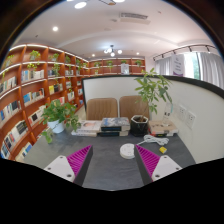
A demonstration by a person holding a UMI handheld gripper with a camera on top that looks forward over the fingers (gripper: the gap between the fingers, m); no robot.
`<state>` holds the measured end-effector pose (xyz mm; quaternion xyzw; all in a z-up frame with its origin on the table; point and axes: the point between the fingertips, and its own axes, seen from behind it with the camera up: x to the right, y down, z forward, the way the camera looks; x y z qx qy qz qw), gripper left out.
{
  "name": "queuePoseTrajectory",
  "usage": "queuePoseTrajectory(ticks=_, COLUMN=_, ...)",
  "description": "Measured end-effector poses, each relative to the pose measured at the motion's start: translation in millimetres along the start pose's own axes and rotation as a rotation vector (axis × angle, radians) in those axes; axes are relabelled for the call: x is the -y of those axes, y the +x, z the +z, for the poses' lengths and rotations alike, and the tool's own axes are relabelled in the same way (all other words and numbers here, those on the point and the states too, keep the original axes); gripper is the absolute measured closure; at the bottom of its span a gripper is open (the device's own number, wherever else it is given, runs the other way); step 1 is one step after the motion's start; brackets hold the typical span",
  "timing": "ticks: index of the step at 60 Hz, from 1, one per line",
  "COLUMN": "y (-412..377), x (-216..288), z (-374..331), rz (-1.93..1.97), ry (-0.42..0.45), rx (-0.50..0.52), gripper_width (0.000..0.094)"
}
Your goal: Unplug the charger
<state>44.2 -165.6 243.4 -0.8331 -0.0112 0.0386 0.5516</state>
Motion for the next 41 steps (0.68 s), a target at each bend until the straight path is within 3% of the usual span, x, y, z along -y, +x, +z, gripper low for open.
queuePoseTrajectory(ticks=16, y=-76.0, x=-40.2, z=-25.2, rz=-0.048, ry=-0.046, rx=0.102, gripper_width=0.0084)
queuePoseTrajectory(ticks=41, y=-91.6, x=-57.4, z=-38.2, rz=-0.061, ry=-0.067, rx=0.098, gripper_width=0.0086)
